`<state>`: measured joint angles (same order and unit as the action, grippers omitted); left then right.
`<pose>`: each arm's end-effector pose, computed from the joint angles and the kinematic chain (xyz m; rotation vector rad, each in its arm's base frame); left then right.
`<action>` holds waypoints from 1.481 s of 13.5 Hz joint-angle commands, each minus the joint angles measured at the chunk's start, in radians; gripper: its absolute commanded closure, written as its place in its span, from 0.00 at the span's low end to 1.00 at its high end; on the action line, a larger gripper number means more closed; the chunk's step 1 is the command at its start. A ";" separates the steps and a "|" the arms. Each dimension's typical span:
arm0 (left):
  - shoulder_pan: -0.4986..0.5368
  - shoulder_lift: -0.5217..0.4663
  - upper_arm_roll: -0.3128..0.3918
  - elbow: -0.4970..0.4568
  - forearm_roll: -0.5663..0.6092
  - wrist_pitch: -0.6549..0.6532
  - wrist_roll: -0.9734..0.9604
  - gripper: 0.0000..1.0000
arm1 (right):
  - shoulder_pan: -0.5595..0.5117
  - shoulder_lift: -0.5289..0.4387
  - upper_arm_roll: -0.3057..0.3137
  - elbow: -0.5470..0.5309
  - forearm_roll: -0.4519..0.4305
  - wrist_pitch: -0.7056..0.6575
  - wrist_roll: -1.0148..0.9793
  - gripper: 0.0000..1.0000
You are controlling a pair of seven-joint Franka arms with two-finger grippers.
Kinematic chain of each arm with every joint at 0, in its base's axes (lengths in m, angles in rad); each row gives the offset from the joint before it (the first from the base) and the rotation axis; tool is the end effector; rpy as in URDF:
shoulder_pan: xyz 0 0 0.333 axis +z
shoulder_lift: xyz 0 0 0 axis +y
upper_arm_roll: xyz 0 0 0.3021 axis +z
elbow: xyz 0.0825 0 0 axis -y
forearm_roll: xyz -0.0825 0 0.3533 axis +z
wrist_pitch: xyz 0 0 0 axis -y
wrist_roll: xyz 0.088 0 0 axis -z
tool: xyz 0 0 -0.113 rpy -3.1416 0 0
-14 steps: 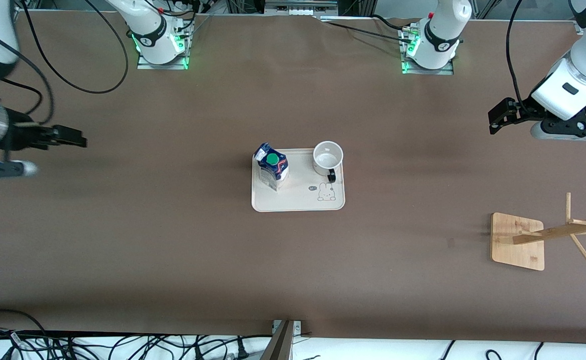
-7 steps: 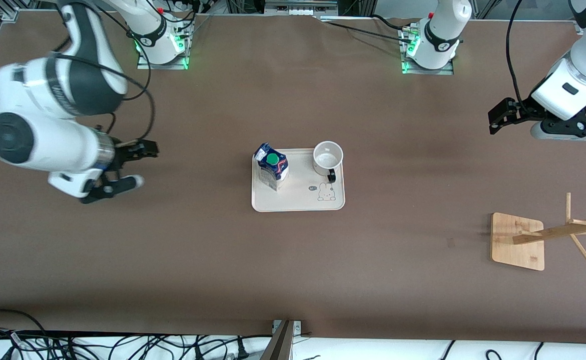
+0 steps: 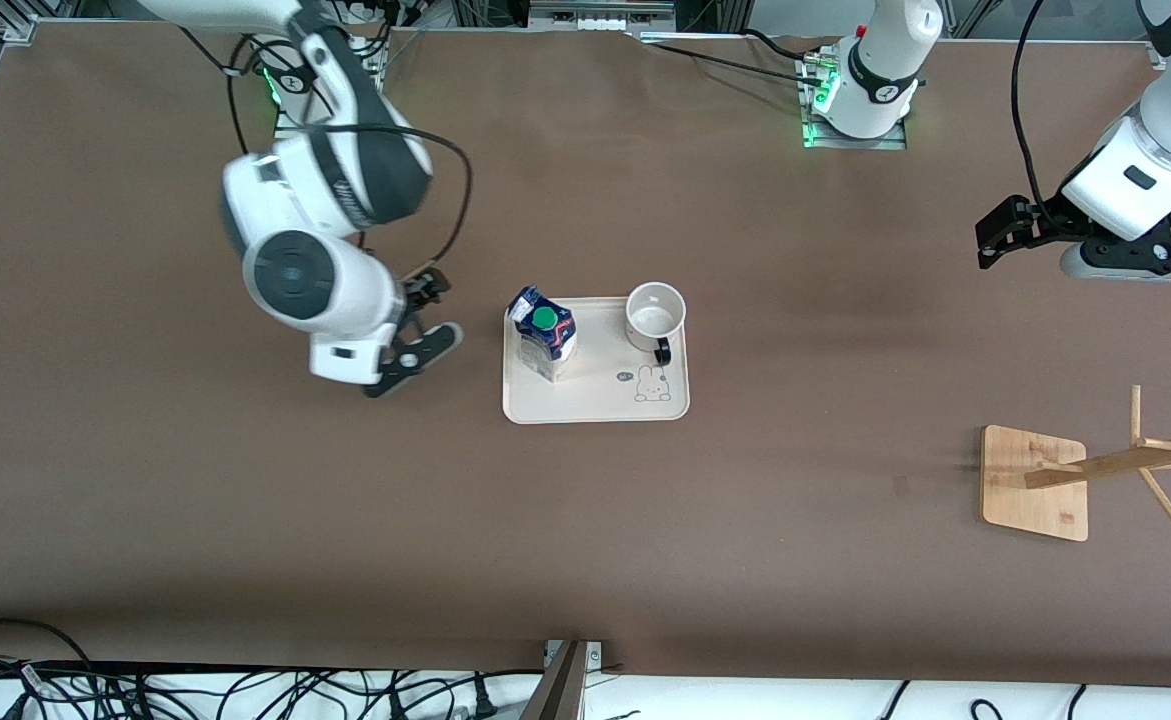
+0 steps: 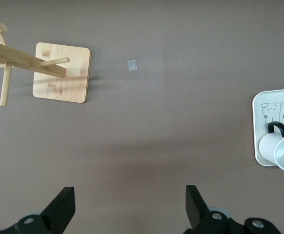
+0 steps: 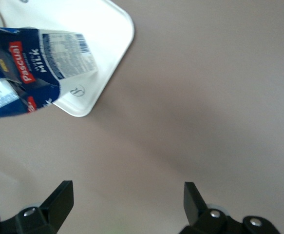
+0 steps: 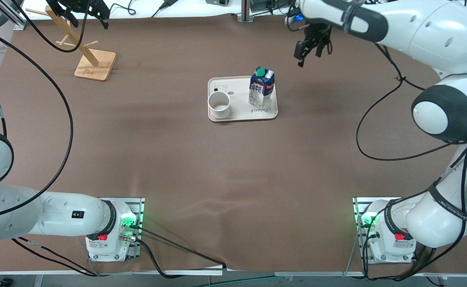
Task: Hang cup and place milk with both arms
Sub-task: 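Move the right gripper over the tray toward the milk carton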
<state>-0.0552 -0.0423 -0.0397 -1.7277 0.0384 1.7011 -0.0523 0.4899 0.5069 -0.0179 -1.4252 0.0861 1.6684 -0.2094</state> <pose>0.5178 -0.0458 0.5683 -3.1021 0.0733 -0.0288 0.5598 0.2979 0.3776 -2.9061 -0.9999 0.4191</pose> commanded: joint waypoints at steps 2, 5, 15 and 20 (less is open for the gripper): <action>0.006 0.001 -0.008 0.011 0.017 -0.017 0.011 0.00 | 0.036 0.016 -0.014 0.015 0.017 0.016 -0.035 0.00; 0.006 0.002 -0.008 0.011 0.017 -0.017 0.011 0.00 | 0.073 0.010 -0.011 0.017 0.018 0.013 -0.024 0.00; 0.006 0.002 -0.008 0.011 0.017 -0.017 0.011 0.00 | 0.156 0.018 0.030 0.019 0.021 0.062 0.058 0.00; 0.006 0.002 -0.006 0.011 0.017 -0.017 0.011 0.00 | 0.156 0.048 0.035 0.019 0.036 0.204 0.056 0.00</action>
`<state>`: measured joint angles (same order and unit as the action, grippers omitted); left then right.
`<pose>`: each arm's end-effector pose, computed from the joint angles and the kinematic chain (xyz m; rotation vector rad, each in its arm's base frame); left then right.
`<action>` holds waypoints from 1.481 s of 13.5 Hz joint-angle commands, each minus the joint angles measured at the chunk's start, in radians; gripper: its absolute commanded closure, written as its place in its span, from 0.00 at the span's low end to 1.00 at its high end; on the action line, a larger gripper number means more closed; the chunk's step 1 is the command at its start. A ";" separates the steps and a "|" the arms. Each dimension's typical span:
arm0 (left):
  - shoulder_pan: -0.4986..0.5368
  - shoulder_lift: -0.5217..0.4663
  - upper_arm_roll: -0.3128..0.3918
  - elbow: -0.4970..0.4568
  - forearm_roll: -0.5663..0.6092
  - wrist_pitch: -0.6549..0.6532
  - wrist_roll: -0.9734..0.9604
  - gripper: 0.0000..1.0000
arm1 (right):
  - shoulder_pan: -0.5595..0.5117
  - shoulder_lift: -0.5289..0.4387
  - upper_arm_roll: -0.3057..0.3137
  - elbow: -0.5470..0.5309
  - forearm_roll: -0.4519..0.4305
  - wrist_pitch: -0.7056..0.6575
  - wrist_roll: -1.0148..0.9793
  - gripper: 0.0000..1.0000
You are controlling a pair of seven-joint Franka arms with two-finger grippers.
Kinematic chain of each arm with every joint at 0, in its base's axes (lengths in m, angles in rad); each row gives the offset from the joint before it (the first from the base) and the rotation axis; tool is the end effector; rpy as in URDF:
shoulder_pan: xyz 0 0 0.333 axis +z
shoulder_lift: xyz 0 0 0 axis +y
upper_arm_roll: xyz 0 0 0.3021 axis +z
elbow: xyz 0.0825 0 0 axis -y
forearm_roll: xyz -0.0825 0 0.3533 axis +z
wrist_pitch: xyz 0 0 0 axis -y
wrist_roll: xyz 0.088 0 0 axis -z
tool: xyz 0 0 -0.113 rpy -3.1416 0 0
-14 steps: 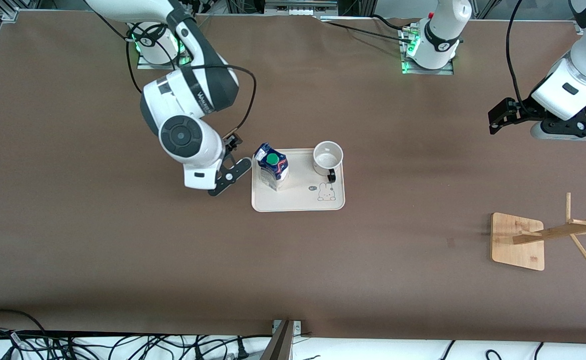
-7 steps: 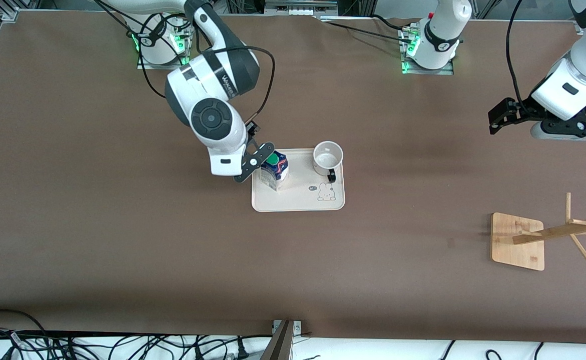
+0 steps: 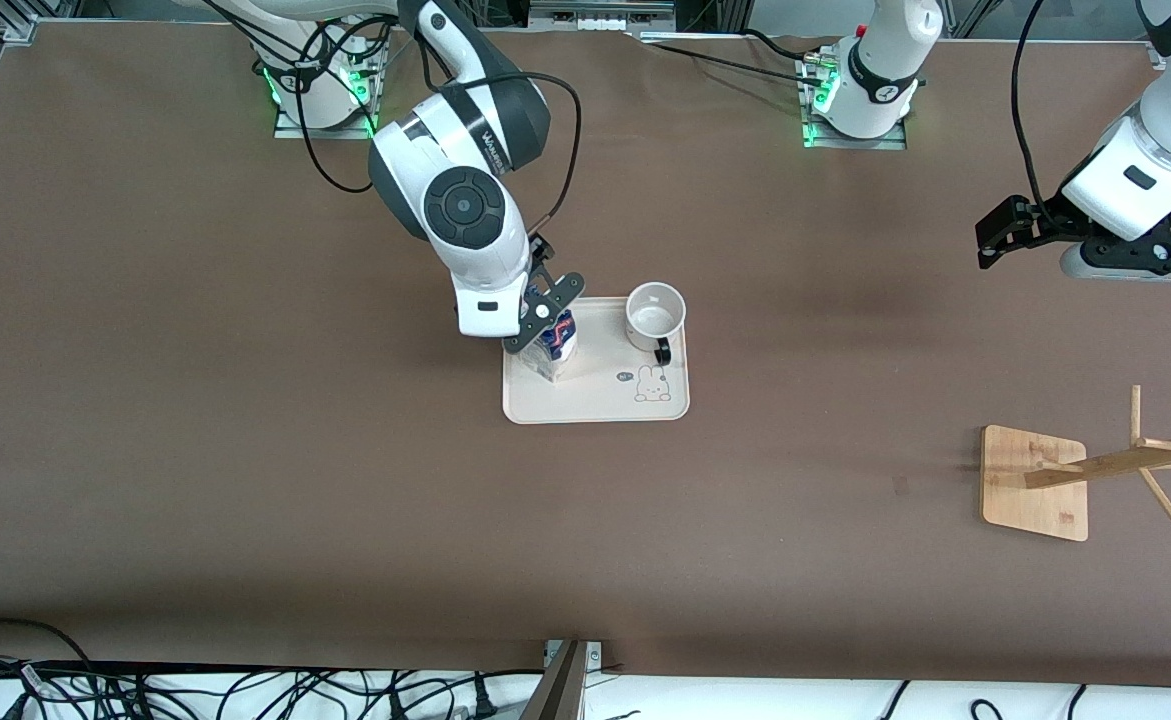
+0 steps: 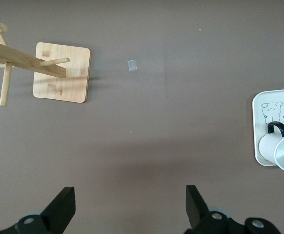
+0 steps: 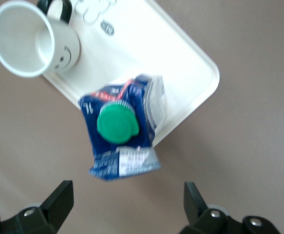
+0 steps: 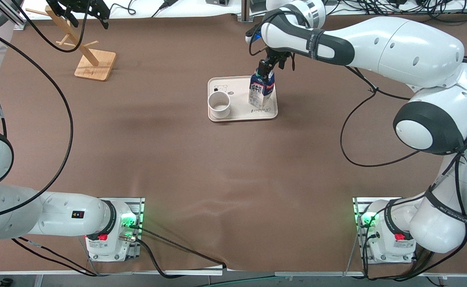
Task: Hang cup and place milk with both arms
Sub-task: 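Move the right gripper over the tray toward the milk carton, then lower the right gripper and close it on the milk carton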
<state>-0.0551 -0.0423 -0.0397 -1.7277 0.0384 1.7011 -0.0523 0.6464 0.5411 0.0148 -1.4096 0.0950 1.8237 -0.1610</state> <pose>0.5178 -0.0457 0.5683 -3.1021 0.0732 -0.0288 0.5154 0.4094 0.3723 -2.8328 -1.1826 0.2264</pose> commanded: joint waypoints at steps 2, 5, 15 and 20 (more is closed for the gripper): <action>0.006 0.002 -0.006 0.011 0.017 -0.017 0.011 0.00 | -0.001 0.017 0.001 0.003 0.075 0.077 0.006 0.00; 0.006 0.002 -0.006 0.011 0.017 -0.018 0.011 0.00 | -0.001 0.020 0.001 0.003 0.078 0.080 0.006 0.00; 0.006 0.002 -0.006 0.011 0.017 -0.018 0.011 0.00 | 0.036 0.056 0.002 0.003 0.080 0.100 0.005 0.00; 0.006 0.002 -0.006 0.011 0.017 -0.018 0.011 0.00 | 0.049 0.086 0.001 0.000 0.080 0.170 0.002 0.00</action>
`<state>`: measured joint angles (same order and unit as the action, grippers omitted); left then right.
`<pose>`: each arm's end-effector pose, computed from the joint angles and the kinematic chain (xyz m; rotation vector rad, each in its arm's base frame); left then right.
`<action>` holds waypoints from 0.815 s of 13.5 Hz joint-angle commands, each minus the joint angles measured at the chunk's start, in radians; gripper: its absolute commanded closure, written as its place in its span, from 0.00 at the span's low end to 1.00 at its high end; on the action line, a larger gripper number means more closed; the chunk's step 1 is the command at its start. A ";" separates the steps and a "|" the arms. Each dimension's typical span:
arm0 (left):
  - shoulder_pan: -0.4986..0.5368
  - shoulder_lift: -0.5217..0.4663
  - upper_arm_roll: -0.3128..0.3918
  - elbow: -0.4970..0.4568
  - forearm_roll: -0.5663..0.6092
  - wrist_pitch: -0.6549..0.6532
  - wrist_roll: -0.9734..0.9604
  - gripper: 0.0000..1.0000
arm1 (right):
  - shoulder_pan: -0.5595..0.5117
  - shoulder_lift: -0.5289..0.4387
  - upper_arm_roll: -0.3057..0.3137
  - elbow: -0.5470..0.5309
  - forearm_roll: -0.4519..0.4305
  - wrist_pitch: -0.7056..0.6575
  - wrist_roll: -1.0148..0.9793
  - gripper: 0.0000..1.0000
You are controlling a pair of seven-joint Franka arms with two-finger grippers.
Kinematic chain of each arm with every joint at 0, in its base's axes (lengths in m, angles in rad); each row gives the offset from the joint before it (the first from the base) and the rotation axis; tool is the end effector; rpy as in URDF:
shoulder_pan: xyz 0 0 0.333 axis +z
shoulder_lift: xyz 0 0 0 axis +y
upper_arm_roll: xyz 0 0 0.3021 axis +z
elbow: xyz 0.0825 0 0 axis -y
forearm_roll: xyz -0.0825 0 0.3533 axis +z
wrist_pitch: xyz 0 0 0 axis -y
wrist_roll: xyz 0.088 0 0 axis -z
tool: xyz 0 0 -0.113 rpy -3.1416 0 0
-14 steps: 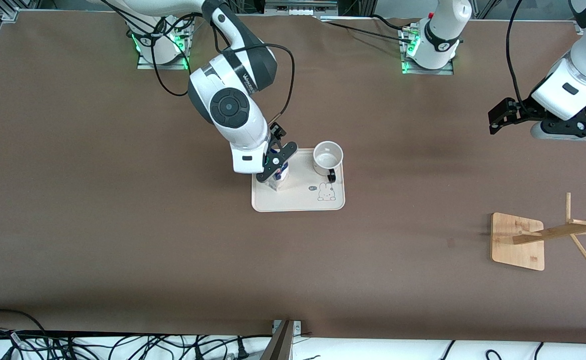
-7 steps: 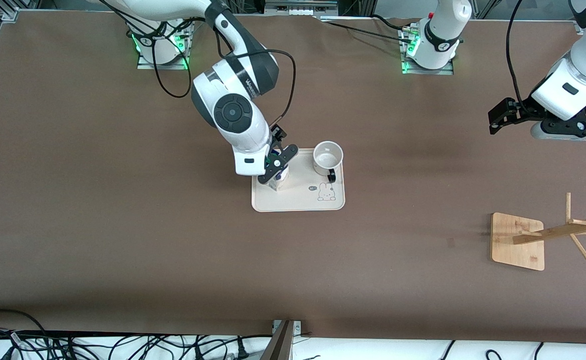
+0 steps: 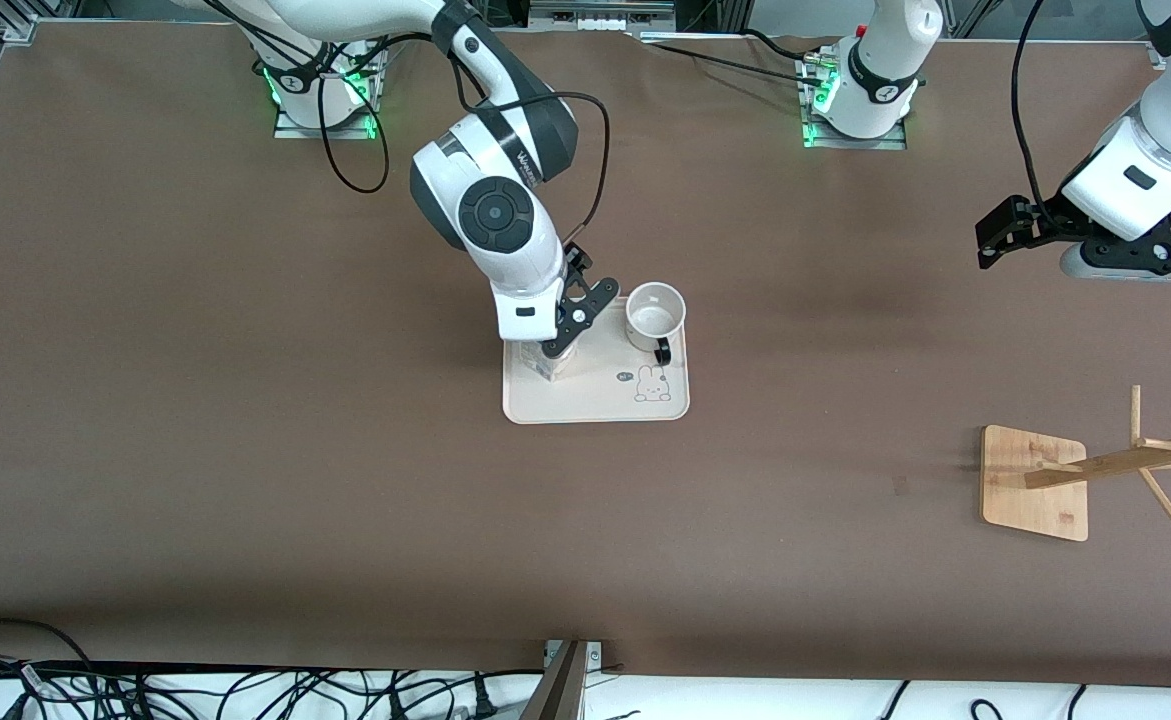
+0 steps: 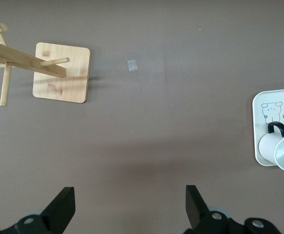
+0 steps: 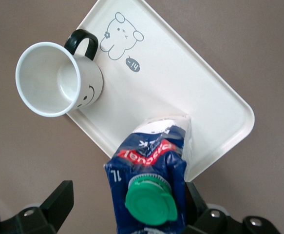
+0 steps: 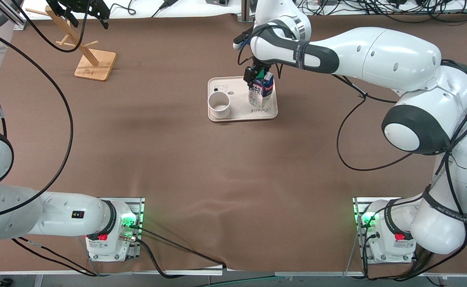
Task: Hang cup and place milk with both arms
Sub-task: 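Lower the right gripper and close it on the milk carton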
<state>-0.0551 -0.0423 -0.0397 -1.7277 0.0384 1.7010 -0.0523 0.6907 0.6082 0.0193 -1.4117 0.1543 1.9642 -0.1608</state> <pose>0.5178 -0.0457 0.5683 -3.1021 0.0732 -0.0286 0.5074 0.4473 0.3379 -2.7671 -1.1771 0.1427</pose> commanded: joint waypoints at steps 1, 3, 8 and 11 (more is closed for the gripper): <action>0.006 0.002 -0.006 0.011 0.017 -0.018 0.011 0.00 | 0.004 0.019 -0.004 0.002 0.019 0.035 -0.006 0.00; 0.006 0.001 -0.006 0.011 0.017 -0.017 0.011 0.00 | -0.005 0.019 -0.004 0.000 0.019 0.032 -0.017 0.00; 0.006 0.002 -0.006 0.011 0.017 -0.018 0.011 0.00 | -0.014 0.024 -0.007 -0.001 0.019 0.033 -0.031 0.00; 0.006 0.002 -0.006 0.011 0.017 -0.018 0.011 0.00 | -0.014 0.031 -0.007 -0.004 0.019 0.033 -0.031 0.00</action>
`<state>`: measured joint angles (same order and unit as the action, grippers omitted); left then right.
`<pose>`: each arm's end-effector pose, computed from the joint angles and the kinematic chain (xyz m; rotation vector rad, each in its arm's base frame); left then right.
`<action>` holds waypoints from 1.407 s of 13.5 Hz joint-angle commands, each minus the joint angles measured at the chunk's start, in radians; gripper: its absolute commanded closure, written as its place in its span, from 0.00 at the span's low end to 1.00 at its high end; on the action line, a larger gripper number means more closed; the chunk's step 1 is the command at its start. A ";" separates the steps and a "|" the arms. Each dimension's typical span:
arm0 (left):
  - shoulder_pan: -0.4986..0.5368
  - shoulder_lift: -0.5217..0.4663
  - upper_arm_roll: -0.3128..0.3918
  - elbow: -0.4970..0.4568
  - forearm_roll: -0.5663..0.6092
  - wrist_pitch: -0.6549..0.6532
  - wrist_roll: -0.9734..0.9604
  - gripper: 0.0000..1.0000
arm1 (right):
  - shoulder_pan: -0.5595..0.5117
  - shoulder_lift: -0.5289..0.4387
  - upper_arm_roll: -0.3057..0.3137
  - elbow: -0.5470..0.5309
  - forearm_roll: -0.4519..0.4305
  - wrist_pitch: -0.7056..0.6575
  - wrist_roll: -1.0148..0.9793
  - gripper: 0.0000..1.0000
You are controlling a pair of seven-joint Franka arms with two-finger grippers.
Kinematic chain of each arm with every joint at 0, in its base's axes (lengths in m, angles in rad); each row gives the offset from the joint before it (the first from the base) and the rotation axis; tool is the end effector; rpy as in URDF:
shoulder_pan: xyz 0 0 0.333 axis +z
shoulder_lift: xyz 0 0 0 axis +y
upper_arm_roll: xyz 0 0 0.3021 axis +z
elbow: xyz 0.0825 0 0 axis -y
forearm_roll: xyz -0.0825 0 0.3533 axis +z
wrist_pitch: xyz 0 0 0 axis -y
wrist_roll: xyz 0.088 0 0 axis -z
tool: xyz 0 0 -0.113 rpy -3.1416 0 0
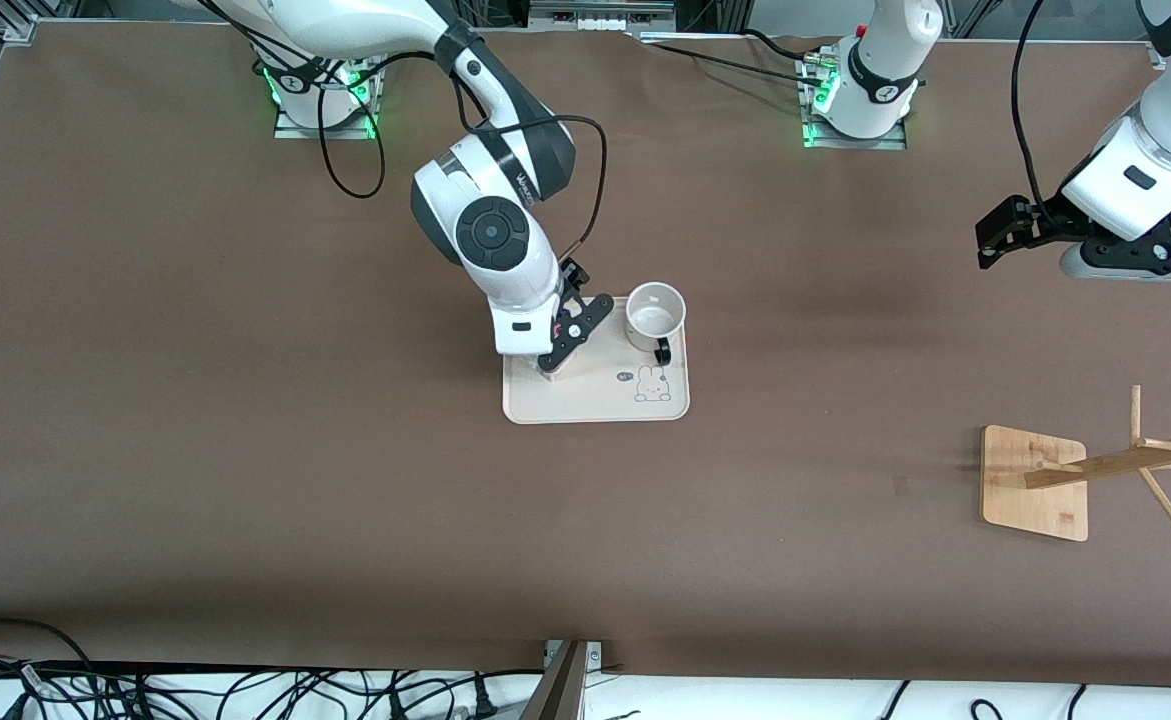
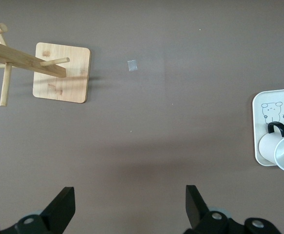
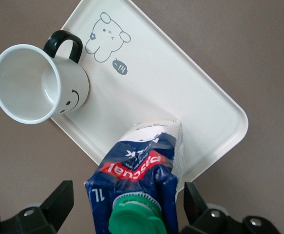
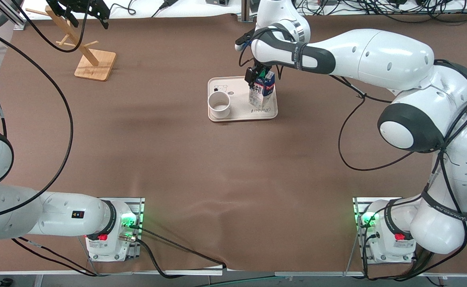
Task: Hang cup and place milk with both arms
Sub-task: 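Lower the right gripper and close it on the milk carton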
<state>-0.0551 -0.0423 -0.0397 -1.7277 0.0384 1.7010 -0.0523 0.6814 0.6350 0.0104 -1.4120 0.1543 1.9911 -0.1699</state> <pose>0.5178 -0.0457 0.5683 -3.1021 0.0732 -0.0286 0.5174 0.4403 0.3217 -2.7789 -1.1632 0.1380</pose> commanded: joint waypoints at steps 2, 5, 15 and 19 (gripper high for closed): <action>0.006 0.002 -0.006 0.011 0.017 -0.018 0.011 0.00 | -0.005 0.005 0.002 -0.008 0.021 -0.001 -0.017 0.00; 0.006 0.002 -0.006 0.011 0.017 -0.018 0.011 0.00 | 0.001 0.002 0.002 -0.022 0.021 -0.005 -0.005 0.00; 0.006 0.002 -0.006 0.011 0.017 -0.018 0.011 0.00 | 0.001 -0.075 -0.004 -0.024 0.024 -0.052 0.177 0.69; 0.006 0.001 -0.006 0.011 0.017 -0.018 0.011 0.00 | -0.003 -0.127 -0.038 -0.024 0.021 -0.141 0.196 0.70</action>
<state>-0.0550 -0.0423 -0.0397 -1.7277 0.0384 1.7010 -0.0523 0.6818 0.5494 -0.0095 -1.4240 0.1574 1.9010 0.0117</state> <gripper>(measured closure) 0.000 0.692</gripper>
